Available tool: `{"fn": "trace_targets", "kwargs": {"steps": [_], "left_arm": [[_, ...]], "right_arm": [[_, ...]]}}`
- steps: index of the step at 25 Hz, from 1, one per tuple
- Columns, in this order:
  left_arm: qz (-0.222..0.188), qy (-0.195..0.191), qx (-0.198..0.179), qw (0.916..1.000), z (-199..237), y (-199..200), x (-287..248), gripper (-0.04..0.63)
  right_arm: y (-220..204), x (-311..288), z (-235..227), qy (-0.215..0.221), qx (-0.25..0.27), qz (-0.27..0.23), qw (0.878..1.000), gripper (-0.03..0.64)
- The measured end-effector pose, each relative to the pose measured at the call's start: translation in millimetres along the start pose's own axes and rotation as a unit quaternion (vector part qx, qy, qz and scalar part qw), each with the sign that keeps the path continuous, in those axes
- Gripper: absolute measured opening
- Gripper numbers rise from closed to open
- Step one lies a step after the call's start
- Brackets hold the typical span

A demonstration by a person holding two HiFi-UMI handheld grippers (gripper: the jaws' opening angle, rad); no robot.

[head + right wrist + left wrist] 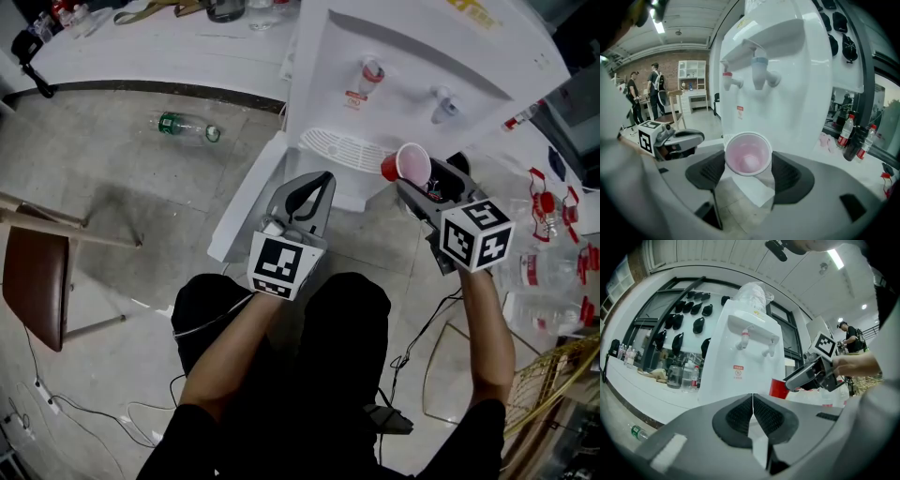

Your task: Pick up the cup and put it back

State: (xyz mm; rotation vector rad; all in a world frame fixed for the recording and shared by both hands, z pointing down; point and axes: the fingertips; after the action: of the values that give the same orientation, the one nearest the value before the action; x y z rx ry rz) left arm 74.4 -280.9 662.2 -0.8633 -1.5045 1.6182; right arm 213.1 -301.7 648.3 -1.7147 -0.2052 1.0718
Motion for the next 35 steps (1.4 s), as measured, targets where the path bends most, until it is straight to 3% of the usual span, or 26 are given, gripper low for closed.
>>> {"fn": "trace_targets", "kwargs": {"steps": [9, 35], "left_arm": [[0.000, -0.008, 0.005, 1.0000, -6, -1, -4, 0.008], [0.000, -0.016, 0.006, 0.9999, -13, -4, -7, 0.008]], "right_arm": [[0, -21, -10, -0.007, 0.002, 0.010, 1.000, 0.301], [5, -30, -15, -0.010, -0.013, -0.023, 1.000, 0.316]]}}
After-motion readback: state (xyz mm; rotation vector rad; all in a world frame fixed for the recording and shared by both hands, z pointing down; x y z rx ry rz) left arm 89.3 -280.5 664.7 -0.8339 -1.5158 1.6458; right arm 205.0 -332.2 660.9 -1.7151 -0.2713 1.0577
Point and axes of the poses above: the fingertips, and each gripper's own axes: x backward along the fingers, z to its left, y out of its top, and after that the axes turned 10 degrees about y, right-handed
